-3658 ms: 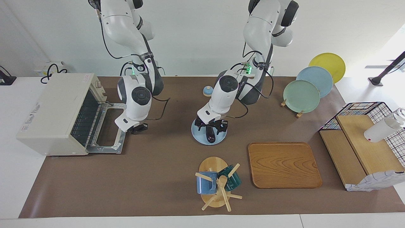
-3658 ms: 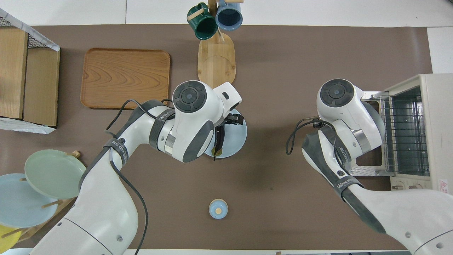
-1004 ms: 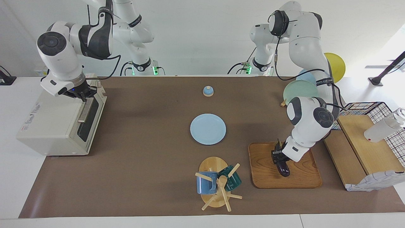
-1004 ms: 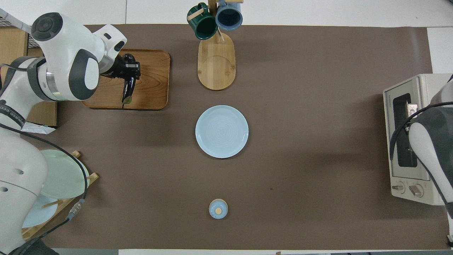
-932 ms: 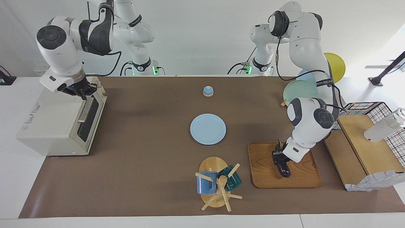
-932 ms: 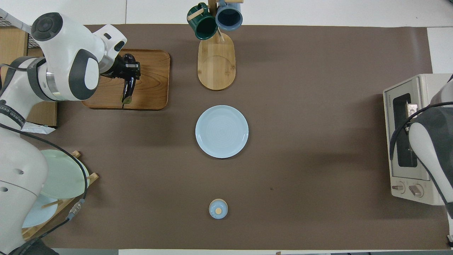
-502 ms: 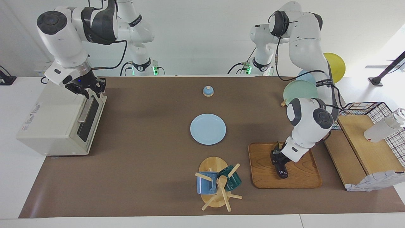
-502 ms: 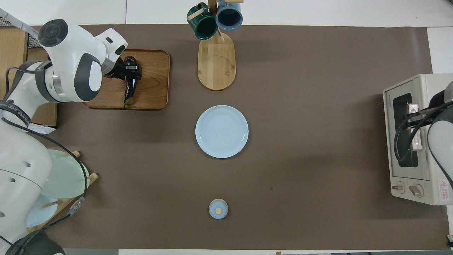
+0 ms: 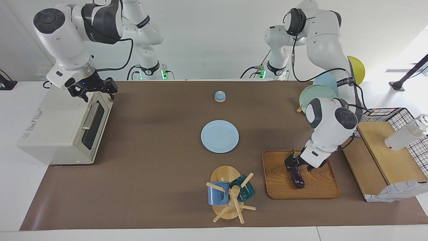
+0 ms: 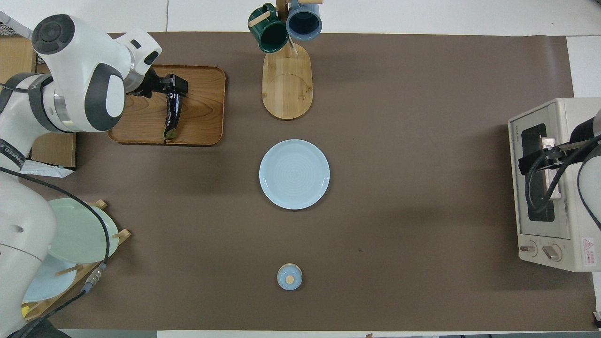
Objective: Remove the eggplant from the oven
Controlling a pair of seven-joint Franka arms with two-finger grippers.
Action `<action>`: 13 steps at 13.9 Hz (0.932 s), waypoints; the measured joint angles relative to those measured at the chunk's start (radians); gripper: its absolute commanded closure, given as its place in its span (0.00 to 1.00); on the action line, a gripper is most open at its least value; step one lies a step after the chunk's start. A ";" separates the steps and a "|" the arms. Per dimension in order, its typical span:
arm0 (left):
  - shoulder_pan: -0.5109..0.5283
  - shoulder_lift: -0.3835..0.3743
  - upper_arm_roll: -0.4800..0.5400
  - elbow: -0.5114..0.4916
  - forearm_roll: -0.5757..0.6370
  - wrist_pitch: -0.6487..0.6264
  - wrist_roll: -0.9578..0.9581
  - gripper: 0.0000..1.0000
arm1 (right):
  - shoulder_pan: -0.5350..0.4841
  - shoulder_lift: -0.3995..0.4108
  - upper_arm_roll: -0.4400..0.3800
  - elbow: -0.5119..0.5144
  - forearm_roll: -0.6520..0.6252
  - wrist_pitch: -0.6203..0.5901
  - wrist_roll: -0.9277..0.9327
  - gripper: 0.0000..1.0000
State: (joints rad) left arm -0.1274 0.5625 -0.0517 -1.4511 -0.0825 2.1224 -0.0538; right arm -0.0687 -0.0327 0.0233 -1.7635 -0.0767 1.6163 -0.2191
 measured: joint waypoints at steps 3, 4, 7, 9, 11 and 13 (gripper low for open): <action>0.005 -0.095 0.003 0.003 0.000 -0.101 -0.028 0.00 | 0.024 0.000 0.002 0.008 0.018 0.000 0.019 0.00; 0.006 -0.130 0.004 0.003 0.001 -0.142 -0.031 0.00 | 0.028 0.000 0.002 0.009 0.018 0.000 0.023 0.00; 0.021 -0.233 0.008 0.004 0.016 -0.271 -0.037 0.00 | 0.027 -0.001 0.002 0.011 0.019 0.000 0.024 0.00; 0.029 -0.302 0.009 0.004 0.028 -0.354 -0.037 0.00 | 0.021 -0.001 -0.004 0.012 0.043 0.000 0.026 0.00; 0.029 -0.367 0.008 0.003 0.032 -0.440 -0.037 0.00 | 0.012 -0.001 -0.010 0.014 0.086 0.000 0.026 0.00; 0.029 -0.423 0.007 -0.004 0.034 -0.514 -0.037 0.00 | 0.009 -0.001 -0.011 0.020 0.092 0.000 0.026 0.00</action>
State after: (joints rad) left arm -0.0985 0.1397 -0.0442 -1.4556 -0.0489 1.6086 -0.0908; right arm -0.0595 -0.0339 0.0124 -1.7438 0.0149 1.6163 -0.1929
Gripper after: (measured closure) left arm 0.000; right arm 0.000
